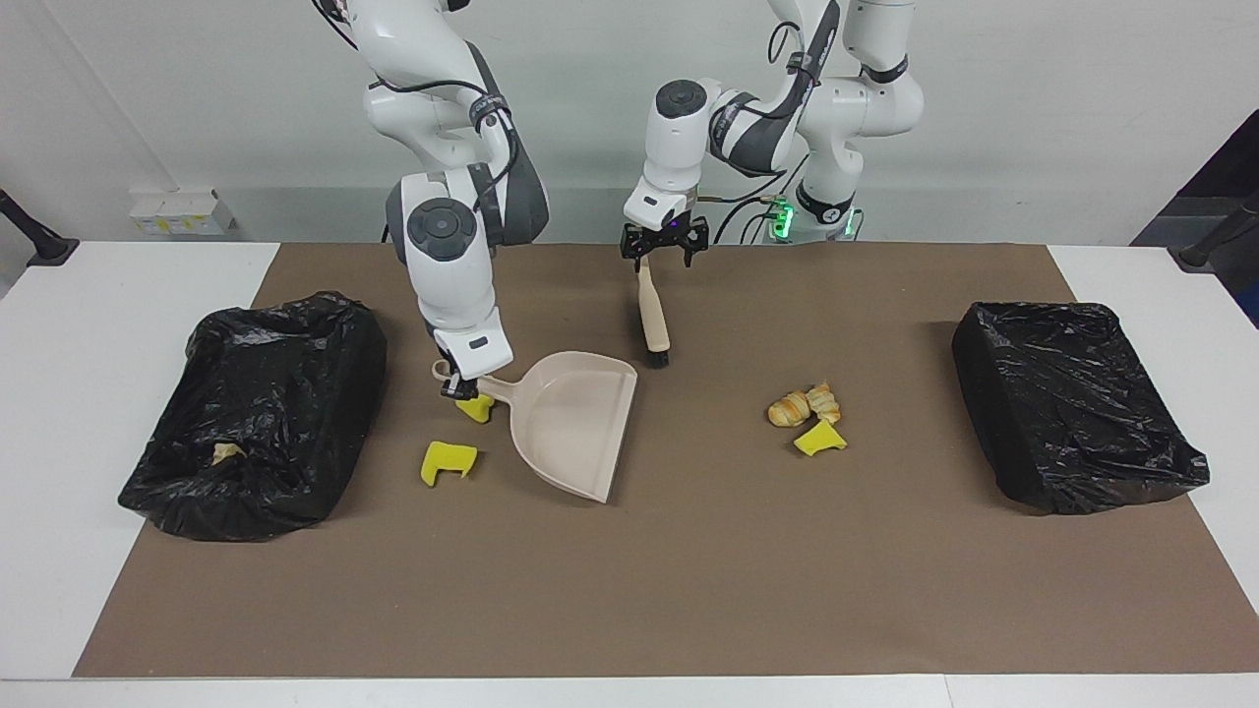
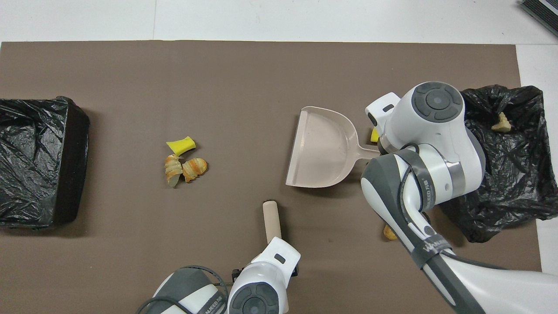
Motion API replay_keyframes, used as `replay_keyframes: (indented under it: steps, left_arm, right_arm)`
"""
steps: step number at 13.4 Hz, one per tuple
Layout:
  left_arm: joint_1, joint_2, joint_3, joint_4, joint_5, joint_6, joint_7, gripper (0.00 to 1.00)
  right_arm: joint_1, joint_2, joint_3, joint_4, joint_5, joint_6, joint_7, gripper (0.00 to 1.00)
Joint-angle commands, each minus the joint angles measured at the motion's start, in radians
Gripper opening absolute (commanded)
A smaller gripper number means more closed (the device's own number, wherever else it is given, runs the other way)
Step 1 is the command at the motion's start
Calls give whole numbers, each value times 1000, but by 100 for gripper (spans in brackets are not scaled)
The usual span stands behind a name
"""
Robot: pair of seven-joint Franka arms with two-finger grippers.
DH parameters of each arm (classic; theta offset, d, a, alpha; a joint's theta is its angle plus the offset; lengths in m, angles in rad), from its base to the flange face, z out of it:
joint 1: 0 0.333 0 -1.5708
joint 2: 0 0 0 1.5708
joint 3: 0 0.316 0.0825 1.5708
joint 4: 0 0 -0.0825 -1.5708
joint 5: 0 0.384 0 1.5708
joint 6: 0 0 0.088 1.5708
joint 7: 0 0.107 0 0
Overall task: Sweep and dump trash in bin
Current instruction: 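Grasp the beige brush handle with the left gripper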
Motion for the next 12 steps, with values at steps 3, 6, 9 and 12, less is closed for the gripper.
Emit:
replay_keyframes:
  steps: [3,6,9,12]
  left_arm:
    - [-13,0,-40,-29,-20,34,-3,100]
    - [-13,0,-46,-50,-20,71,1,100]
    - [-11,11,-48,-55,-20,98,-3,100]
    - [-10,29,-55,-53,-20,98,-2,72]
  right_arm:
    - [-1,-56,7,-80,-25,49,-28,0]
    - [13,-57,6,-94,-54,53,-23,0]
    - [15,-64,7,-106,-54,66,-25,0]
    - [13,-62,6,-104,-54,66,-21,0]
